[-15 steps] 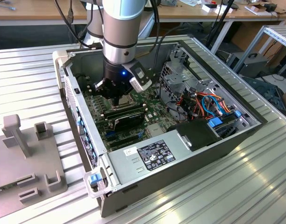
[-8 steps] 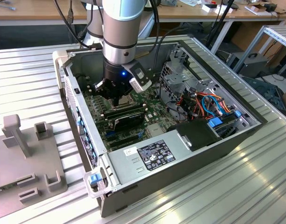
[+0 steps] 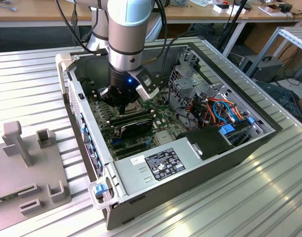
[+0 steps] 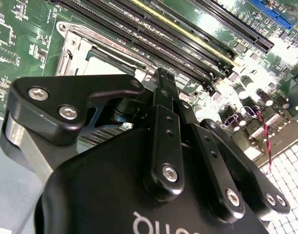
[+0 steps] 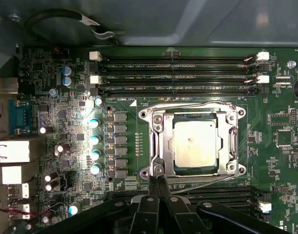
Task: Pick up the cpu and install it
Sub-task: 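Install the second cpu locking lever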
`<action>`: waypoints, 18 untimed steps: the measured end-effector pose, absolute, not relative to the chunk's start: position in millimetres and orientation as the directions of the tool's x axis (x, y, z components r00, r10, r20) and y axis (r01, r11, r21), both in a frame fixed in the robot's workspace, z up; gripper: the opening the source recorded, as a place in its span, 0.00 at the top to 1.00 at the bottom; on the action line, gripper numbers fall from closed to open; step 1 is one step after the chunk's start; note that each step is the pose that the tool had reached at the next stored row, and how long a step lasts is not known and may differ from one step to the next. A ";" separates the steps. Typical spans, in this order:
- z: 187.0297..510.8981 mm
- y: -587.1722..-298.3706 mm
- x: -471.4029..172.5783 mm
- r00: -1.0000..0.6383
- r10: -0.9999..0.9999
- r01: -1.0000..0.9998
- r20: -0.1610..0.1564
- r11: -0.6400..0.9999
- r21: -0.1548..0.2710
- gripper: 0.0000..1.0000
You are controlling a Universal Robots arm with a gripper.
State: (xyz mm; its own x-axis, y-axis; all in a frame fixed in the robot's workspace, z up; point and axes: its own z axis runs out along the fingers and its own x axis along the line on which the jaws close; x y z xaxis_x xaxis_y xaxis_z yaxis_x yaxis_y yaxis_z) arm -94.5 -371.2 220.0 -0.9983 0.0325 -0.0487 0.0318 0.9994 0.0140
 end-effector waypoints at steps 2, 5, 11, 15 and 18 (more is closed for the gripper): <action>219.9 -371.2 -94.5 -0.998 0.032 0.032 -0.049 0.999 0.014 0.89; 219.6 -371.2 -94.5 -0.998 0.032 0.032 -0.049 0.999 0.014 0.89; 217.4 -371.2 -95.3 -0.998 0.032 0.032 -0.049 0.999 0.014 0.89; 217.3 -372.6 -95.8 -0.998 0.033 0.032 -0.049 0.999 0.014 0.89; 216.9 -372.7 -98.7 -0.998 0.032 0.032 -0.049 0.999 0.014 0.89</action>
State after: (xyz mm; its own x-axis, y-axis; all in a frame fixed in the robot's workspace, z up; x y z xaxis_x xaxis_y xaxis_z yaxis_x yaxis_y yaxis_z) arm -98.7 -372.7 216.9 -0.9982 0.0324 -0.0495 0.0318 0.9994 0.0142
